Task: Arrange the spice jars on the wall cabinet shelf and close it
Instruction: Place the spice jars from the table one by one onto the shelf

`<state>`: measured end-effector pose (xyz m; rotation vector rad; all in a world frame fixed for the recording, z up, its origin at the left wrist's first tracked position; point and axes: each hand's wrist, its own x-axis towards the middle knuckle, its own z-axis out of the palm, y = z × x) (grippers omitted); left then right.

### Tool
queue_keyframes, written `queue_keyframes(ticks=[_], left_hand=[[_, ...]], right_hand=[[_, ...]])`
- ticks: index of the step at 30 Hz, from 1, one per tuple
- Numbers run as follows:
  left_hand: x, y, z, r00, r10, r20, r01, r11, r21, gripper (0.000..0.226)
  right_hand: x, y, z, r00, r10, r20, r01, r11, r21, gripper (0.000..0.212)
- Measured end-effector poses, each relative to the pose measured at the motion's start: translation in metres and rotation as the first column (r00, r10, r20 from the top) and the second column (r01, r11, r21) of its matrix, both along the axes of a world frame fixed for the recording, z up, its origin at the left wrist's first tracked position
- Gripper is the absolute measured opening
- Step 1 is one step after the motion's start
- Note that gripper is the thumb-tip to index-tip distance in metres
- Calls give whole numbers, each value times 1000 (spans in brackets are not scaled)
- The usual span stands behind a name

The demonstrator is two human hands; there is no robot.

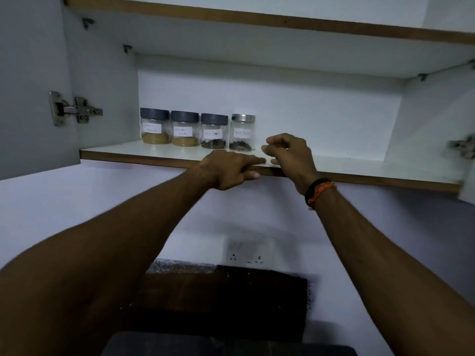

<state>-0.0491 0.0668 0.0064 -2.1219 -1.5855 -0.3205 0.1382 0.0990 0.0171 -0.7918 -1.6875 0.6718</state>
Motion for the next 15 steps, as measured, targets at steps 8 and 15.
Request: queue_keyframes(ticks=[8,15], left_hand=[[33,-31,-26,993,119,22,-119,993,22,72],[65,-68,-121,915,-206,348,213,977,18,69]], right_hand=[[24,-52,-53,950,-311,-16,299,897,324,20],[36,-81,-151,944,-296,143,266,944,196,18]])
